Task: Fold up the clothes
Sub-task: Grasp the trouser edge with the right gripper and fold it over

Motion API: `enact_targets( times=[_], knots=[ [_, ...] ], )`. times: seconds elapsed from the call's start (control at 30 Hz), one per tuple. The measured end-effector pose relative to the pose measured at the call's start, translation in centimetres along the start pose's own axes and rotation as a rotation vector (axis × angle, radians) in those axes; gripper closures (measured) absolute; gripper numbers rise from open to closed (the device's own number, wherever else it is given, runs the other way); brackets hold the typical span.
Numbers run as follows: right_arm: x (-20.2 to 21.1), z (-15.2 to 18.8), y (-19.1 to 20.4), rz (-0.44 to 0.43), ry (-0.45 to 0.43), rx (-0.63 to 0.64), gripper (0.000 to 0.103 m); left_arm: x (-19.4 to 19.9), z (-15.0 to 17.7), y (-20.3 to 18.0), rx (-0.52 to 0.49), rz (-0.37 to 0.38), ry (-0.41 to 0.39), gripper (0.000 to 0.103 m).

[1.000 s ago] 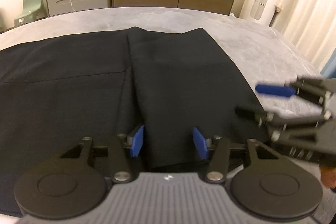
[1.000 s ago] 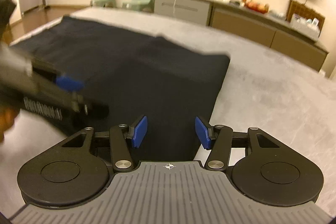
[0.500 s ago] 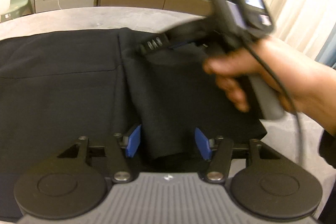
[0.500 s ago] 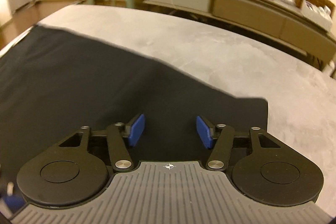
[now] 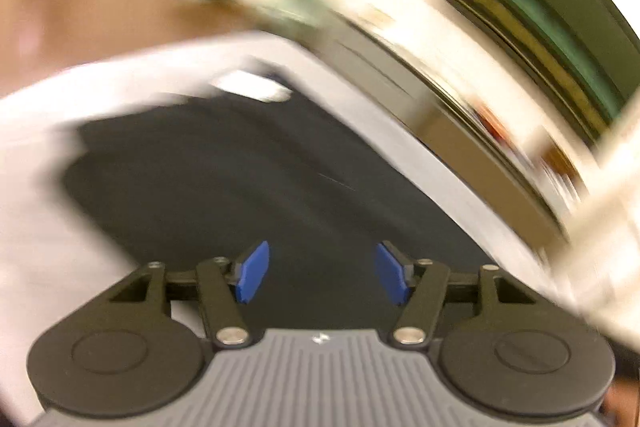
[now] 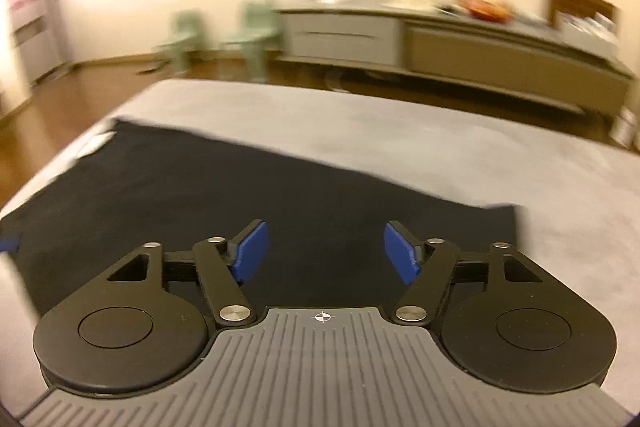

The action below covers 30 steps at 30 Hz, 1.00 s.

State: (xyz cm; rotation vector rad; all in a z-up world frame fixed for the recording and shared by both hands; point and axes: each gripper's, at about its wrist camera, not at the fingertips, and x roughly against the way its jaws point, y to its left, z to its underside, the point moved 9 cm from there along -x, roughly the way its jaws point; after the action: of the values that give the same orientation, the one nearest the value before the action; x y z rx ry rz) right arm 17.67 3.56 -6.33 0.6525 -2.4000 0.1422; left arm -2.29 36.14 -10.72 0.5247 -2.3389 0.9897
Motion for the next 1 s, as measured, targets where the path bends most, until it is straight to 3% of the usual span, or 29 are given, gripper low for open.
enact_targets(
  times=[0.07, 0.2, 0.3, 0.4, 0.47, 0.5, 0.53, 0.57, 0.6, 0.77, 0.83, 0.87, 0.9, 1.0],
  knots=[
    [0.0, 0.6, 6.7, -0.098, 0.0, 0.086, 0.024, 0.8, -1.7, 4.7, 0.15, -0.039, -0.019, 0.039],
    [-1.3, 2.6, 20.2, -0.28, 0.007, 0.303, 0.018, 1.9, -2.5, 10.6, 0.425, 0.01, -0.038, 0.032],
    [-2.7, 4.4, 29.3, -0.362, 0.022, 0.468, 0.018, 1.6, -3.2, 11.2, 0.474, 0.032, -0.042, 0.029],
    [-4.3, 5.2, 35.1, -0.398, 0.038, 0.538, 0.018, 1.2, -3.8, 11.7, 0.517, 0.053, -0.042, 0.027],
    [-5.7, 5.8, 37.4, -0.403, 0.069, 0.578, 0.027, 0.3, -3.7, 11.7, 0.512, 0.054, -0.025, 0.026],
    [-6.4, 6.4, 37.9, -0.405, 0.102, 0.591, 0.048, -0.1, -3.7, 11.6, 0.509, 0.055, -0.017, 0.026],
    [-7.1, 6.9, 38.1, -0.4, 0.131, 0.602, 0.083, -0.5, -3.7, 11.6, 0.507, 0.056, -0.008, 0.026],
    [-7.4, 7.2, 38.1, -0.398, 0.141, 0.606, 0.096, -0.9, -3.7, 11.6, 0.504, 0.056, 0.0, 0.025],
    [-7.1, 7.0, 37.9, -0.399, 0.121, 0.595, 0.102, -1.3, -3.7, 11.5, 0.501, 0.057, 0.009, 0.025],
    [-5.1, 4.9, 36.5, -0.421, 0.029, 0.515, 0.103, -3.4, -3.9, 10.9, 0.473, 0.052, 0.045, 0.025],
    [-4.3, 3.8, 35.8, -0.442, 0.016, 0.464, 0.103, -4.1, -4.3, 10.2, 0.444, 0.039, 0.052, 0.037],
    [-4.0, 3.4, 35.4, -0.456, 0.017, 0.435, 0.103, -4.5, -4.5, 9.8, 0.429, 0.033, 0.055, 0.062],
    [-3.9, 3.1, 35.0, -0.477, 0.03, 0.408, 0.103, -4.9, -4.8, 9.5, 0.415, 0.027, 0.059, 0.095],
    [-4.3, 2.9, 34.0, -0.554, 0.118, 0.354, 0.102, -6.0, -5.4, 8.4, 0.371, 0.008, 0.069, 0.1]
  ],
)
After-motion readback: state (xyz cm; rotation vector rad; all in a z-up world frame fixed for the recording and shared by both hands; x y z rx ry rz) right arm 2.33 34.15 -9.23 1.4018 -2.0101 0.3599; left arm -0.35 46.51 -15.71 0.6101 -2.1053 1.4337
